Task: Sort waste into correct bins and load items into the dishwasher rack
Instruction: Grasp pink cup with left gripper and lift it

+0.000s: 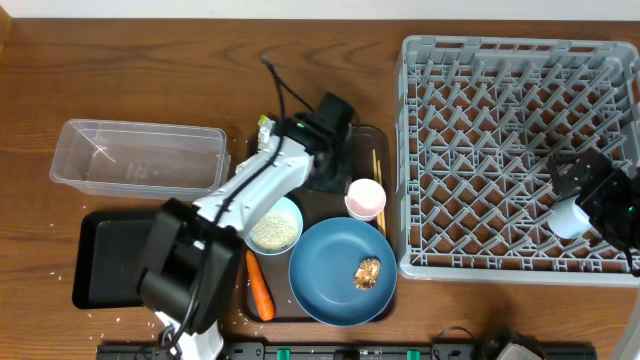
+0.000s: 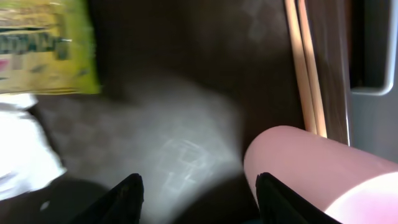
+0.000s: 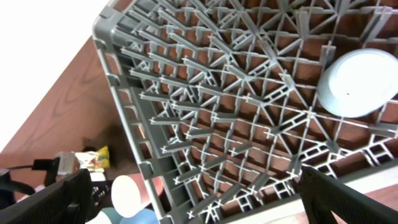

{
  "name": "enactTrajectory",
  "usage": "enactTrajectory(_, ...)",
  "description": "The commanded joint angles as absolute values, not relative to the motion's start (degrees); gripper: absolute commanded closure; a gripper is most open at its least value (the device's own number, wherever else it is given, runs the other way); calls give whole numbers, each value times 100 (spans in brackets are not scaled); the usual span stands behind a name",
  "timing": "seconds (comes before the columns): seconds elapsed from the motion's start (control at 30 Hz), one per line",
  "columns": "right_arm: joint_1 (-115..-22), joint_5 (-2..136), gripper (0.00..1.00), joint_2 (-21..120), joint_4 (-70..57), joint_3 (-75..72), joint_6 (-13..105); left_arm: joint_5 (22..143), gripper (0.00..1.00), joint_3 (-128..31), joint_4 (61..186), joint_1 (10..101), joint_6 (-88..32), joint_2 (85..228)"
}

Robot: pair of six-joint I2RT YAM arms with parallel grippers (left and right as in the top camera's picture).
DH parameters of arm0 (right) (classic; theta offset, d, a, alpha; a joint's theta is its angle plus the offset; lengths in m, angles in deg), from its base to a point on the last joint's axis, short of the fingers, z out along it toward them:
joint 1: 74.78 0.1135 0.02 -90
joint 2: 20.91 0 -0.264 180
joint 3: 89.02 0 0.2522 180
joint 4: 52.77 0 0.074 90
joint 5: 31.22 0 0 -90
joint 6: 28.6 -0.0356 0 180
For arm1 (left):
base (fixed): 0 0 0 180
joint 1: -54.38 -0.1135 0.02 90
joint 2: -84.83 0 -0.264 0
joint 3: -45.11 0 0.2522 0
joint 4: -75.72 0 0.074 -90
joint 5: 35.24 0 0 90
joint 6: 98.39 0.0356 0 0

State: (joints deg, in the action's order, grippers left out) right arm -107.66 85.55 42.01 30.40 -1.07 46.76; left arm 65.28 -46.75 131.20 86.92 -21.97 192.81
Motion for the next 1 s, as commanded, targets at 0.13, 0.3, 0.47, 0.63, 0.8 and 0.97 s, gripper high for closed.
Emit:
enactTrajectory(0.13, -10738, 8426, 1, 4212, 3075, -120, 4845, 6218, 47, -4601, 13128, 8821, -2127, 19292)
enactTrajectory(0.3, -10738, 8421, 1, 4212, 3088, -120, 4888, 6157, 47, -4837, 13447, 8716, -2125, 19008)
enactTrajectory(0.47, -10738, 8421, 1, 4212, 3085, -120, 4886, 6159, 46, -4859, 13535, 8773, -2121, 18392)
enactTrajectory(0.63, -10738, 8411, 1, 4212, 3083, -120, 4886, 6159, 46, -4844, 13769, 9033, -2121, 18103)
enactTrajectory(0.8, -10738, 8362, 1, 4212, 3085, -120, 4884, 6190, 46, -4496, 13526, 9245, -2136, 18368)
enactTrajectory(0.97, -10738, 8362, 1, 4212, 3083, -120, 4884, 6712, 46, -4409, 13364, 9409, -2175, 18855)
